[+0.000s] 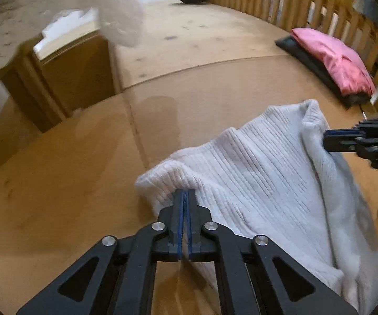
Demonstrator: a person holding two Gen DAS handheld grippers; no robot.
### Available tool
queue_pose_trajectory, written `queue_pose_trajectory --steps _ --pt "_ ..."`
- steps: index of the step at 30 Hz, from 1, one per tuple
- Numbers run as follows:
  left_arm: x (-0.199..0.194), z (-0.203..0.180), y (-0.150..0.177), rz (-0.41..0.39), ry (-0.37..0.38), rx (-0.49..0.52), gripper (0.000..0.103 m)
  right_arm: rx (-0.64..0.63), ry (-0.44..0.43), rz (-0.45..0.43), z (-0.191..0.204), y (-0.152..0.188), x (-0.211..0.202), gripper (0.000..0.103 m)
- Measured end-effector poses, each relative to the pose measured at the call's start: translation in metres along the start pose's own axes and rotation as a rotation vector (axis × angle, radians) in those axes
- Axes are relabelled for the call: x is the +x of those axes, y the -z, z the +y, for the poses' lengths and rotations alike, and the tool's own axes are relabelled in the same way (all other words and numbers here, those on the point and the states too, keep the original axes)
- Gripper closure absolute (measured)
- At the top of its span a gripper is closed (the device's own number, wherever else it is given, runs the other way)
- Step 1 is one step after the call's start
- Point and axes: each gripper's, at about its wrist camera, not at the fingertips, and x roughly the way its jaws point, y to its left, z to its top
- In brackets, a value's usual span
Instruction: Fold clothes
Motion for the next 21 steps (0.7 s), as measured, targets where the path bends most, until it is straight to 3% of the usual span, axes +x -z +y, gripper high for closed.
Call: queue_pose_trajectory --steps 2,8,11,17,21 --pt "0.005 -0.004 -0.005 0.006 0.003 0.035 0.103 0.008 -0.005 0.025 -0.002 -0.004 -0.002 0.092" --pt "-0.017 0.008 -0.010 -0.019 -0.011 0.032 0.097 -0.002 -0.082 -0.095 0.003 -0.017 -0.024 0.092" --pt "-0.006 0.001 -0.005 0.028 -0.022 0.073 0.097 -0.025 0.005 -0.006 0.005 -0.021 0.004 0.092" --pt "0.008 0.004 0.003 0.085 -0.104 0.076 0.102 -0.038 0.142 0.020 0.005 -0.025 0.008 0.091" --pt "0.002 -0.001 0.002 0.071 -0.104 0.102 0.103 -0.014 0.033 -0.012 0.007 -0.028 -0.008 0.090"
